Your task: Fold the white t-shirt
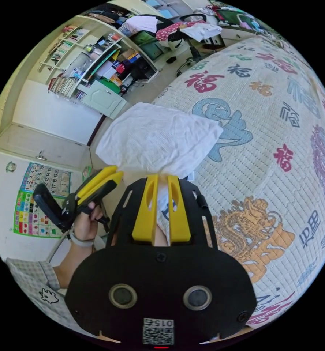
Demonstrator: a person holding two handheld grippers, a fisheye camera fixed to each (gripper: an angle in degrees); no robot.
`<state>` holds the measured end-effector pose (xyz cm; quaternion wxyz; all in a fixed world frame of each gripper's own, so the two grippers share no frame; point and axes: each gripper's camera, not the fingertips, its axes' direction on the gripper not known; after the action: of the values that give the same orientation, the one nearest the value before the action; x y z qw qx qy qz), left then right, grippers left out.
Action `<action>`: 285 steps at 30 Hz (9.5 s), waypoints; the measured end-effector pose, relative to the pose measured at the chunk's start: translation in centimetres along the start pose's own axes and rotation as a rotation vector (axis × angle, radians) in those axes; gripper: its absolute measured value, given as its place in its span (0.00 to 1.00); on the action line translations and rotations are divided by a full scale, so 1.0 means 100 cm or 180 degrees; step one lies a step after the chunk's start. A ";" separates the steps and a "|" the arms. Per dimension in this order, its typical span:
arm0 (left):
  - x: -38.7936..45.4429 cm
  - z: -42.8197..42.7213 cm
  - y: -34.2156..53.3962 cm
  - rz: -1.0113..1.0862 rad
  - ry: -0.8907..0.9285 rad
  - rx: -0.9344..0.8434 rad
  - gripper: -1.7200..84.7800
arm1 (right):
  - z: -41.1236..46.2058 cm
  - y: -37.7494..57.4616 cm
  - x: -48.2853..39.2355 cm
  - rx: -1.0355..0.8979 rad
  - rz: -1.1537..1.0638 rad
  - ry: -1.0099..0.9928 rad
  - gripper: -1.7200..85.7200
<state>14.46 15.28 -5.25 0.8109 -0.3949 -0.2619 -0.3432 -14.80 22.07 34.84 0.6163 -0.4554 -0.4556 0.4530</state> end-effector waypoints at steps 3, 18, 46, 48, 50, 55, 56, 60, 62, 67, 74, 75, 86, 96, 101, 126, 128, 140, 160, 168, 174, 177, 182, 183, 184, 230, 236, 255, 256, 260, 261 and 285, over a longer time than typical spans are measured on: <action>-0.020 0.000 -0.001 -0.0179 0.0163 -0.0036 0.04 | 0.004 -0.004 0.001 -0.0098 -0.0030 0.0001 0.02; 0.056 -0.104 -0.071 0.0847 0.1782 0.1427 0.03 | -0.245 0.116 0.003 0.2213 -0.0641 -0.0401 0.01; 0.261 0.082 -0.099 0.1612 0.2006 -0.0771 0.14 | -0.253 0.320 0.105 0.1076 0.0875 0.0477 0.10; 0.280 0.103 -0.104 0.1662 0.1962 -0.0923 0.14 | -0.265 0.312 0.116 0.1117 0.0990 0.0624 0.11; 0.303 0.135 -0.109 0.1689 0.1892 -0.1297 0.14 | -0.276 0.301 0.126 0.1138 0.1122 0.0860 0.13; 0.330 0.179 -0.114 0.1748 0.1648 -0.1779 0.13 | -0.289 0.260 0.160 0.0792 0.1353 0.1235 0.14; 0.330 0.181 -0.120 0.1741 0.1565 -0.1746 0.11 | -0.287 0.256 0.164 0.0675 0.1367 0.1274 0.13; 0.319 0.193 -0.145 0.1608 0.2121 -0.1985 0.04 | -0.295 0.266 0.176 0.0529 0.1296 0.0943 0.03; 0.299 0.193 -0.173 0.1286 0.2389 -0.1807 0.03 | -0.319 0.285 0.172 0.0807 0.1296 0.0809 0.03; 0.273 0.181 -0.259 0.0731 0.2954 -0.1112 0.02 | -0.420 0.336 0.158 0.1646 0.1294 0.0786 0.01; 0.271 0.084 -0.453 0.0645 0.2899 0.0261 0.01 | -0.560 0.309 0.125 0.2432 0.1118 0.1366 0.01; 0.271 0.068 -0.464 0.0722 0.2891 0.0403 0.01 | -0.589 0.304 0.114 0.2643 0.0996 0.1278 0.01; 0.219 0.002 -0.439 0.1252 0.2366 0.0786 0.01 | -0.626 0.340 0.027 0.2863 -0.0044 0.1548 0.01; 0.192 0.141 -0.295 0.0518 0.2085 -0.1425 0.01 | -0.457 0.377 0.119 0.0938 0.1299 0.0509 0.02; 0.197 0.137 -0.295 0.0461 0.1835 -0.1607 0.03 | -0.451 0.377 0.118 0.0260 0.1182 0.0281 0.03; 0.396 0.298 -0.571 0.2213 0.1025 -0.1621 0.08 | -0.561 0.043 0.324 -0.0177 0.0732 0.1075 0.12; 0.396 0.296 -0.581 0.2268 0.1138 -0.1575 0.05 | -0.566 0.039 0.322 -0.0125 0.0668 0.1223 0.07; 0.420 0.274 -0.691 0.1994 0.1179 -0.0983 0.03 | -0.662 0.018 0.326 0.0237 0.0785 0.1832 0.01; 0.431 0.271 -0.608 0.2536 0.1157 -0.1661 0.08 | -0.549 0.003 0.333 -0.0482 0.0514 0.1399 0.11; 0.383 0.156 -0.539 0.2575 0.1451 -0.1033 0.02 | -0.541 0.102 0.268 0.0005 0.0179 0.1434 0.02; 0.329 0.025 -0.450 0.2347 0.1626 -0.0388 0.02 | -0.562 0.226 0.182 0.1125 0.0168 0.1299 0.02; 0.315 0.011 -0.378 0.2341 0.1456 -0.0739 0.02 | -0.514 0.278 0.153 0.0906 0.0269 0.1199 0.02; 0.314 -0.002 -0.296 0.2424 0.1076 -0.1189 0.03 | -0.411 0.332 0.141 -0.0073 0.0622 0.1192 0.04; 0.317 -0.010 -0.294 0.2490 0.1011 -0.1071 0.03 | -0.399 0.341 0.137 -0.0137 0.0686 0.1306 0.04; 0.323 -0.022 -0.289 0.2616 0.0889 -0.0922 0.04 | -0.391 0.349 0.130 -0.0114 0.0641 0.1409 0.05; 0.199 -0.373 -0.241 0.2918 0.1486 0.1096 0.02 | -0.434 0.570 -0.107 0.2119 -0.0221 0.1985 0.01; 0.199 -0.414 -0.242 0.3143 0.1353 0.1461 0.02 | -0.457 0.586 -0.150 0.2271 -0.0417 0.2356 0.01; 0.337 -0.067 -0.479 0.2501 0.0792 0.0120 0.02 | -0.509 0.316 0.096 0.1382 0.0402 0.2585 0.02; 0.335 -0.018 -0.484 0.2166 0.0841 -0.0201 0.02 | -0.498 0.291 0.139 0.1259 0.0658 0.2312 0.03; 0.293 0.060 -0.442 0.1453 0.1393 -0.0458 0.04 | -0.462 0.273 0.219 0.1086 0.1180 0.1377 0.06; 0.286 0.065 -0.431 0.1461 0.1434 -0.0542 0.04 | -0.453 0.283 0.223 0.1141 0.1050 0.1238 0.06; 0.269 0.094 -0.284 0.1680 0.0991 -0.1856 0.01 | -0.419 0.334 0.202 0.0055 0.1410 0.0680 0.02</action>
<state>8.23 0.79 31.73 0.7552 -0.6048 0.0819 -0.2390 24.78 41.33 -1.80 0.5505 -0.5842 -0.2731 0.5302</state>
